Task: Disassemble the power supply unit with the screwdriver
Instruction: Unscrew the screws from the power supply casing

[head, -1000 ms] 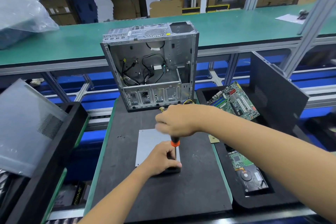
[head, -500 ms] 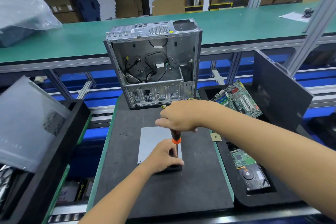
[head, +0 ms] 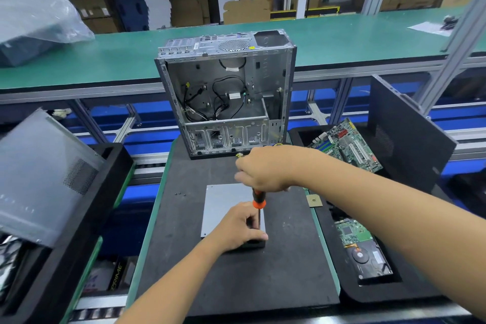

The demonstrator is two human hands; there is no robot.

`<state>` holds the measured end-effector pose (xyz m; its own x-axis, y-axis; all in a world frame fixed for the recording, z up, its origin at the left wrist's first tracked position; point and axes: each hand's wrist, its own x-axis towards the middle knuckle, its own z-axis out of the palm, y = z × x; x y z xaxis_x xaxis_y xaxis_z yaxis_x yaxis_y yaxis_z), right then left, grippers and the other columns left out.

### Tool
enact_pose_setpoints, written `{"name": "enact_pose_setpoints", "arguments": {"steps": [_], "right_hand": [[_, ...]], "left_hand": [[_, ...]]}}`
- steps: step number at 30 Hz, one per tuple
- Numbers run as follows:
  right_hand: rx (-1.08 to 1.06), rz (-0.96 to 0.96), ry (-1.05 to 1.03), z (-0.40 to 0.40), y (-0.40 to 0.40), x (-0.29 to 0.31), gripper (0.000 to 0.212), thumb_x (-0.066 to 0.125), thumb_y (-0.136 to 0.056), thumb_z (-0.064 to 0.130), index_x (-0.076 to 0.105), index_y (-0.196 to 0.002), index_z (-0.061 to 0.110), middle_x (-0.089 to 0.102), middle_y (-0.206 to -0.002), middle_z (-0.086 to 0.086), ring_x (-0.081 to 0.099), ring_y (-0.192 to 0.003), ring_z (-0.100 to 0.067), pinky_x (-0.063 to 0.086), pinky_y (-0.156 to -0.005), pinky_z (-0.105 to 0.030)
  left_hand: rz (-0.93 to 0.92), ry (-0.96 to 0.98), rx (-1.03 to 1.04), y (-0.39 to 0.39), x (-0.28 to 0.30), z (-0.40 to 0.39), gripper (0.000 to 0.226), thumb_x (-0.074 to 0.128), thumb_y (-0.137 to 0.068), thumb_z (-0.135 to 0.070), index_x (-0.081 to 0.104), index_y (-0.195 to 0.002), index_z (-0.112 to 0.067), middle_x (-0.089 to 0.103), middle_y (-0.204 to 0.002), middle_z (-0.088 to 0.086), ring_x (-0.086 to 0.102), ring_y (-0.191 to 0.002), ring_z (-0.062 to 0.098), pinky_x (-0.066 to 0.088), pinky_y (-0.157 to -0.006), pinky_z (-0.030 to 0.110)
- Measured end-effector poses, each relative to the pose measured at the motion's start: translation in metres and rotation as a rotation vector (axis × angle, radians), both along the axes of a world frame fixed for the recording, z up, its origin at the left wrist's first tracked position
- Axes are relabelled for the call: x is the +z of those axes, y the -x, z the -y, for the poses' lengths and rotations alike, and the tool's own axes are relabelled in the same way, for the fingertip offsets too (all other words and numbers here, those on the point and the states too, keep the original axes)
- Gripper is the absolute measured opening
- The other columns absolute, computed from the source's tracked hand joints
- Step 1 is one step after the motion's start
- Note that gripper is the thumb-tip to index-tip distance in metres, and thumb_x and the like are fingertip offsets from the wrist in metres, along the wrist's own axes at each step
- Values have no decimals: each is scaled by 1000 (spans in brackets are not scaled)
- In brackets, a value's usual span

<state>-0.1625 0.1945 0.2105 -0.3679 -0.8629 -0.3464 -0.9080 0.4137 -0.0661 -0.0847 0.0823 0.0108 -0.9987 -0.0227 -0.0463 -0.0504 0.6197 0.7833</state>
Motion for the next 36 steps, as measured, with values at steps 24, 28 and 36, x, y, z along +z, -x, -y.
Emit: {"name": "enact_pose_setpoints", "arguments": {"steps": [24,28,36], "right_hand": [[35,301,173,-9,7,2,25,66,-81,11,56,-104,16,68,-92,5,59,-85,-16,47,-72,-29],[28,154,139,-12,4,-1,20,59,-90,34,52,-96,15,69,-83,1,58,-76,-17,44,-62,-31],[115,200,95,-14,2,3,23,61,-87,14,47,-104,18,58,-78,10,50,-71,-7,35,-56,-20]], "left_hand": [[91,-68,-151,-3,15,11,18,74,-73,-5,72,-87,-15,52,-93,-6,54,-80,4,48,-78,20],[104,-38,-183,0,16,14,16,68,-80,4,71,-88,-8,53,-95,-5,56,-84,2,49,-85,19],[70,-24,-145,-1,11,13,15,65,-80,7,68,-79,-8,59,-96,0,55,-81,-9,45,-76,10]]}}
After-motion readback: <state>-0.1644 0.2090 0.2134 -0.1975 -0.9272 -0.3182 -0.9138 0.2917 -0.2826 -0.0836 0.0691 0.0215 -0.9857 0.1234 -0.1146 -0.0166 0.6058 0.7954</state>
